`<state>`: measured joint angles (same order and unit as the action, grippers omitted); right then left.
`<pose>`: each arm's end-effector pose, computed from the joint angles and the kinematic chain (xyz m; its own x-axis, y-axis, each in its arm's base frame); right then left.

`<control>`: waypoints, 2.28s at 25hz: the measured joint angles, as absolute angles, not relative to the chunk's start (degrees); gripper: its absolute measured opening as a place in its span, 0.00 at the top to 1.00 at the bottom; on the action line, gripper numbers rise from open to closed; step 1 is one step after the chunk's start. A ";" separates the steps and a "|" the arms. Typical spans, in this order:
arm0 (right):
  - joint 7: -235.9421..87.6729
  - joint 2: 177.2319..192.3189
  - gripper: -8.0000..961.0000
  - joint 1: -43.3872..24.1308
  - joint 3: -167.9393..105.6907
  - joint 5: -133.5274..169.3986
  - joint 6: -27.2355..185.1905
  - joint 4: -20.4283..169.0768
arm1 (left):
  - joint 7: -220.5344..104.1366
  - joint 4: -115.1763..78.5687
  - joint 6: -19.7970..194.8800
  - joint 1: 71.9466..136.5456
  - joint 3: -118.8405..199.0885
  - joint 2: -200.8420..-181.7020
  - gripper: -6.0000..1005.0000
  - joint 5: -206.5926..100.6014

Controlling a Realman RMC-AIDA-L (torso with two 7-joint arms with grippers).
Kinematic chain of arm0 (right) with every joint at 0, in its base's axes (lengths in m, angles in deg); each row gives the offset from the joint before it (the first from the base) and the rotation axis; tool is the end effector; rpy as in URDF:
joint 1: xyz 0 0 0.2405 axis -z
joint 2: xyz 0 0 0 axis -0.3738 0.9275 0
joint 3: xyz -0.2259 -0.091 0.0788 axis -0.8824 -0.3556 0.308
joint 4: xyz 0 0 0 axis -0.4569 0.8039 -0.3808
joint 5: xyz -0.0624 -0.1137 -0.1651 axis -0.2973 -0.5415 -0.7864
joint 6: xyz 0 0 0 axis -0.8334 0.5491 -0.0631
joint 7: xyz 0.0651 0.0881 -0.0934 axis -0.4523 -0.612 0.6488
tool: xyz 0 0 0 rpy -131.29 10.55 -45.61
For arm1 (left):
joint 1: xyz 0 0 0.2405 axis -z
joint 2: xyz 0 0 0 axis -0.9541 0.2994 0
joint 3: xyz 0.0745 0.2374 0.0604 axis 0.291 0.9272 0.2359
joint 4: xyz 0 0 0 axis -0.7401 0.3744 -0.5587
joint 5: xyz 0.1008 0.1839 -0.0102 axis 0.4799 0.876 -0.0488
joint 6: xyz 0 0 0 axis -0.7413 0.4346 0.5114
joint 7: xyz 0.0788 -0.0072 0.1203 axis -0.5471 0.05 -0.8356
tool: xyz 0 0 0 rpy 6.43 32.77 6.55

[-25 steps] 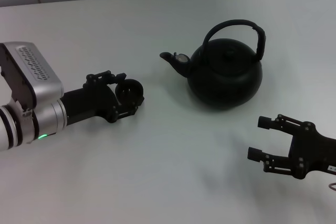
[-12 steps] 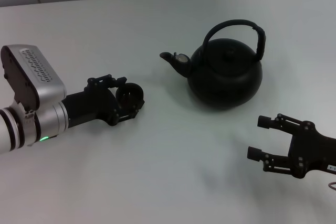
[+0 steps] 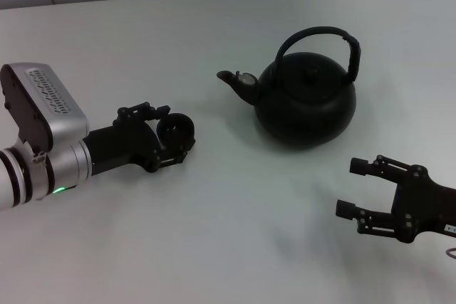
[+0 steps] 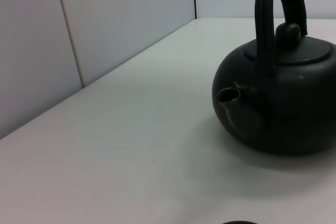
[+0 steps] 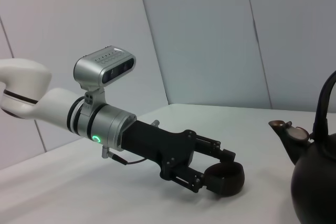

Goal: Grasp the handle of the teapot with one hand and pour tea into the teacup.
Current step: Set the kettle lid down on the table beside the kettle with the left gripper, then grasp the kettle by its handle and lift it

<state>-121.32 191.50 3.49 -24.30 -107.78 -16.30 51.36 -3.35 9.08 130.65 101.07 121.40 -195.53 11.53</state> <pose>0.3435 0.2092 -0.0026 0.7189 -0.2784 -0.6370 -0.5200 -0.8235 -0.2270 -0.2631 0.3424 -0.0914 0.9465 0.1330 0.2941 0.2539 -0.8694 -0.4239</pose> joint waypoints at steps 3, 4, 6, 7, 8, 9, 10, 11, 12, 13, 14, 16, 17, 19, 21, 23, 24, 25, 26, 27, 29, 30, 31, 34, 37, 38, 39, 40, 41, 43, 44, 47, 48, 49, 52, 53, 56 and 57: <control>-121.33 191.50 0.13 3.45 -24.30 -107.80 -16.34 51.35 | -3.46 9.08 130.64 100.97 121.40 -195.53 0.27 11.54; -121.33 191.50 0.13 3.44 -24.30 -107.81 -16.34 51.35 | -3.50 9.08 130.69 100.93 121.40 -195.54 0.27 11.55; -121.33 191.50 0.13 3.43 -24.30 -107.81 -16.34 51.35 | -3.56 9.29 130.91 100.74 121.40 -195.53 0.27 11.56; -121.33 191.50 0.13 3.44 -24.30 -107.81 -16.33 51.35 | -3.61 9.62 131.29 100.54 121.40 -195.49 0.26 11.57; -121.31 191.50 0.13 3.45 -24.30 -107.81 -16.31 51.35 | -3.62 10.05 131.79 100.27 121.36 -195.45 0.26 11.58; -121.24 191.51 0.13 3.49 -24.31 -107.81 -16.29 51.35 | -3.62 10.05 131.79 100.27 121.36 -195.45 0.26 11.58; -121.19 191.50 0.13 3.53 -24.30 -107.81 -16.27 51.35 | -3.67 12.24 133.98 98.79 121.06 -195.21 0.25 11.59; -121.15 191.50 0.13 3.56 -24.30 -107.81 -16.26 51.35 | -3.67 12.79 134.36 98.42 121.00 -195.20 0.25 11.57; -121.09 191.51 0.13 3.64 -24.30 -107.81 -16.26 51.35 | -3.68 14.71 135.57 97.04 120.88 -195.12 0.24 11.59; -121.03 191.51 0.13 3.70 -24.29 -107.78 -16.28 51.35 | -3.64 16.51 136.29 95.67 120.87 -195.06 0.24 11.58; -120.97 191.51 0.13 3.77 -24.24 -107.70 -16.33 51.36 | -3.64 16.51 136.29 95.67 120.87 -195.06 0.24 11.58; -120.86 191.51 0.13 3.84 -23.97 -107.54 -16.49 51.40 | -3.17 21.52 137.30 91.56 120.80 -194.93 0.23 11.57; -120.78 191.51 0.13 3.84 -23.83 -107.47 -16.52 51.45 | -3.12 22.58 137.41 90.54 120.75 -194.90 0.22 11.58; -120.69 191.51 0.13 3.78 -23.67 -107.00 -16.53 51.61 | -3.12 23.75 137.63 89.15 120.62 -194.85 0.21 11.55; -120.40 191.51 0.13 3.79 -23.60 -105.43 -16.53 51.79 | -3.08 23.97 138.13 88.33 120.00 -194.70 0.20 11.53; -119.62 191.55 0.13 4.48 -23.58 -101.63 -16.51 52.37 | -3.18 23.66 138.57 87.69 118.99 -194.64 0.20 11.53; -119.10 191.57 0.13 4.90 -23.58 -99.43 -16.42 52.86 | -3.31 23.49 138.80 87.32 118.27 -194.64 0.20 11.52; -118.50 191.57 0.13 5.43 -23.56 -96.83 -16.25 53.54 | -3.52 23.19 139.19 86.64 117.11 -194.64 0.20 11.52; -117.76 191.58 0.13 6.09 -23.53 -93.08 -15.84 54.70 | -3.52 23.19 139.19 86.64 117.11 -194.64 0.20 11.52; -117.42 191.58 0.13 6.44 -23.51 -90.97 -15.47 55.42 | -3.54 23.08 139.42 86.37 116.65 -194.64 0.20 11.52; -117.22 191.60 0.13 6.64 -23.51 -87.79 -14.14 56.48 | -3.49 22.88 139.96 85.98 115.94 -194.60 0.20 11.63; -117.23 191.62 0.13 6.55 -23.51 -86.45 -13.21 56.90 | -3.43 22.83 140.14 85.89 115.81 -194.59 0.20 11.68; -117.23 191.64 0.13 6.35 -23.51 -85.09 -12.00 57.56 | -3.31 22.71 140.37 85.82 115.58 -194.56 0.20 11.80; -117.07 191.67 0.13 5.54 -23.50 -81.27 -8.98 59.52 | -3.16 22.50 140.45 85.64 115.43 -194.44 0.20 11.99; -116.18 191.68 0.13 4.55 -23.51 -78.79 -6.52 60.83 | -3.15 22.48 140.45 85.42 115.41 -194.40 0.20 12.03; -115.88 191.68 0.13 4.14 -23.53 -78.12 -5.52 61.26 | -3.14 22.48 140.41 85.34 115.41 -194.40 0.20 12.04; -115.73 191.68 0.13 3.60 -23.65 -77.78 -4.54 61.69 | -3.14 22.48 140.41 85.34 115.41 -194.40 0.20 12.04; -115.65 191.66 0.13 3.06 -23.79 -77.61 -3.65 62.04 | -3.14 22.48 140.25 85.26 115.41 -194.39 0.20 12.06; -115.65 191.62 0.13 2.50 -23.95 -77.59 -2.84 62.29 | -3.13 22.48 140.24 85.26 115.40 -194.39 0.20 12.06; -115.61 191.63 0.13 1.56 -24.12 -77.61 -1.58 62.63 | -3.13 22.48 140.25 85.21 115.06 -194.39 0.20 12.08; -115.59 191.66 0.13 1.19 -24.10 -77.61 -0.99 62.73 | -3.12 22.48 140.27 85.17 114.79 -194.39 0.20 12.09; -115.55 191.71 0.13 -0.06 -23.94 -77.49 0.91 63.24 | -3.11 22.48 140.43 84.98 114.14 -194.39 0.20 12.10; -115.55 191.69 0.13 -0.40 -23.95 -77.48 1.49 63.42 | -3.10 22.45 140.45 84.94 114.06 -194.39 0.20 12.10; -115.55 191.65 0.13 -0.79 -24.03 -77.48 2.03 63.63 | -3.10 22.41 140.46 84.92 114.07 -194.39 0.20 12.12; -115.54 191.59 0.13 -1.84 -24.25 -77.67 3.52 63.94 | -3.08 22.09 140.45 84.89 114.06 -194.39 0.20 12.21; -115.53 191.58 0.13 -2.16 -24.26 -77.70 4.09 64.06 | -3.07 21.89 140.40 84.88 114.07 -194.39 0.20 12.27; -115.28 191.58 0.13 -2.89 -24.22 -77.69 5.63 64.57 | -3.06 21.85 140.35 84.88 114.08 -194.39 0.20 12.28; -114.76 191.61 0.13 -3.05 -24.11 -77.65 6.05 64.91 | -3.06 21.85 140.33 84.88 114.09 -194.39 0.20 12.28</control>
